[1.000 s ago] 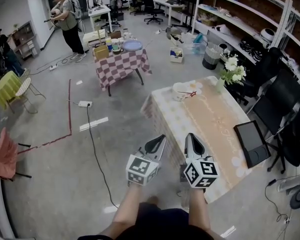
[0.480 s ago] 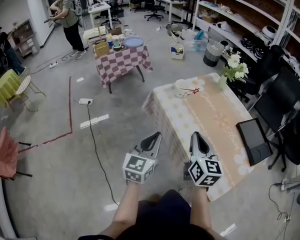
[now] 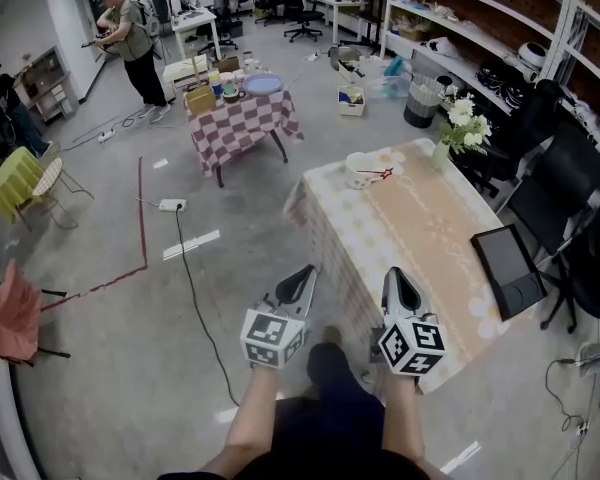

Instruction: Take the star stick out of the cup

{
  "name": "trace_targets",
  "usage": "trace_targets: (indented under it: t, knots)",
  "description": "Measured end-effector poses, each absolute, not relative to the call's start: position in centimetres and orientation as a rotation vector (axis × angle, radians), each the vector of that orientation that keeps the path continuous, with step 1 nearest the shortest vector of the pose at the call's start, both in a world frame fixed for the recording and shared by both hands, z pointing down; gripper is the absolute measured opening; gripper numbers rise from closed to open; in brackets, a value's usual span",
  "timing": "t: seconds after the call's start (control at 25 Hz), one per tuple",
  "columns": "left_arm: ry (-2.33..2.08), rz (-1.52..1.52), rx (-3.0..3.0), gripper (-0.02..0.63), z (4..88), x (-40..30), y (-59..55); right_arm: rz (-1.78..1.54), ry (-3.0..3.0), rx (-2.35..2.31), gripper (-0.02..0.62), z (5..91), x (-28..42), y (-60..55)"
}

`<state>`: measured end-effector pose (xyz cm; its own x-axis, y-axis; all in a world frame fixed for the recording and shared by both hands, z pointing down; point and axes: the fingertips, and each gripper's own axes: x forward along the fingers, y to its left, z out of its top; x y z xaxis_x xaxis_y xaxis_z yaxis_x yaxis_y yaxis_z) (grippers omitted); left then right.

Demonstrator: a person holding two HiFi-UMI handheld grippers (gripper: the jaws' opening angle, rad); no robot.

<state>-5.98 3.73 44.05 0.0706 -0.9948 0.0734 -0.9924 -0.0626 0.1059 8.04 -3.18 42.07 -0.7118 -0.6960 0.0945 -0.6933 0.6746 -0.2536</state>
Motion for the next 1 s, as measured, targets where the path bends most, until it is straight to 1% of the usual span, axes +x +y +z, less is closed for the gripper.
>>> trace_targets:
  t: [0.56,1.0]
  knots:
    - [-2.05,-0.017,2.155,0.012,46.0,-6.6,1.6,-0.476,2.872,-1.207,0.003,44.2,8.0,-5.7]
    - [-2.059,-0.003,2.159,0.012,46.2,-9.4,-5.5,-0.463,2.875,-1.192,0.003,44.4,5.1,-13.3]
